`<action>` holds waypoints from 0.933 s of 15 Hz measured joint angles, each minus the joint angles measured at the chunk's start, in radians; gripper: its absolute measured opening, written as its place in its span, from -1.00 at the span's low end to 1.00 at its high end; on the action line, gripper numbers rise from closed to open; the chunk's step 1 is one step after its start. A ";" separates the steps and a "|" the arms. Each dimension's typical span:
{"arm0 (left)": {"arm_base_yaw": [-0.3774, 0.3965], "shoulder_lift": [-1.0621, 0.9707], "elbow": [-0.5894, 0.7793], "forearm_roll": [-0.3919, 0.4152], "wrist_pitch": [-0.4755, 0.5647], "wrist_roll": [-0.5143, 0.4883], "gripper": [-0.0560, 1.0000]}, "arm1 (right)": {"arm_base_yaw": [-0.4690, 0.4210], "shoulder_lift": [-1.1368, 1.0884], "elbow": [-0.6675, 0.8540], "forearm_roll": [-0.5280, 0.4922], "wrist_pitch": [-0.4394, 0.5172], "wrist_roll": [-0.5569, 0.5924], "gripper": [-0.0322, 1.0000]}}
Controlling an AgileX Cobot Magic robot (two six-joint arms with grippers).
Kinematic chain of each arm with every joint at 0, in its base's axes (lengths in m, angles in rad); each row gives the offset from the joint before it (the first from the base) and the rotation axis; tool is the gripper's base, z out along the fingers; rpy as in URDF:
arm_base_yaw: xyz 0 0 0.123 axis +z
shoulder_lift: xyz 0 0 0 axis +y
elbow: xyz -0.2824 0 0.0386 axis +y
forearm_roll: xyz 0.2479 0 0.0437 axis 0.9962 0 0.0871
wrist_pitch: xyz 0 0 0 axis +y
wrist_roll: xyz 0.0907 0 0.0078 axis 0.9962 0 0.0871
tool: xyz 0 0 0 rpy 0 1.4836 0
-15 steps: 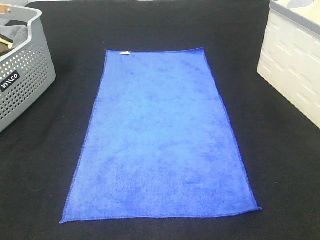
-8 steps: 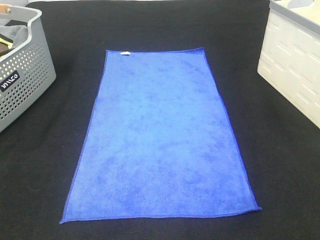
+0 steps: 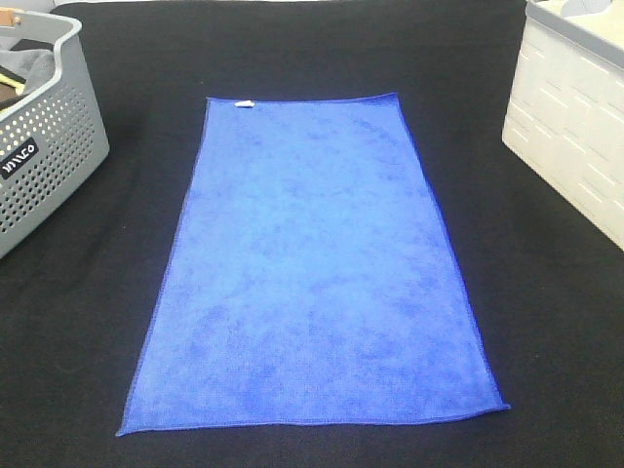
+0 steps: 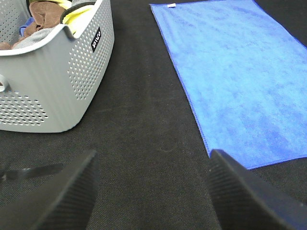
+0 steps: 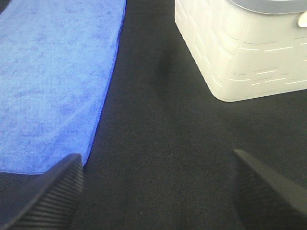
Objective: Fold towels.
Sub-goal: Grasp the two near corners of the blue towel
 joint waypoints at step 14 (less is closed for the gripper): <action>0.000 0.000 0.000 0.000 0.000 0.000 0.30 | 0.000 0.000 0.000 0.000 0.000 0.000 0.58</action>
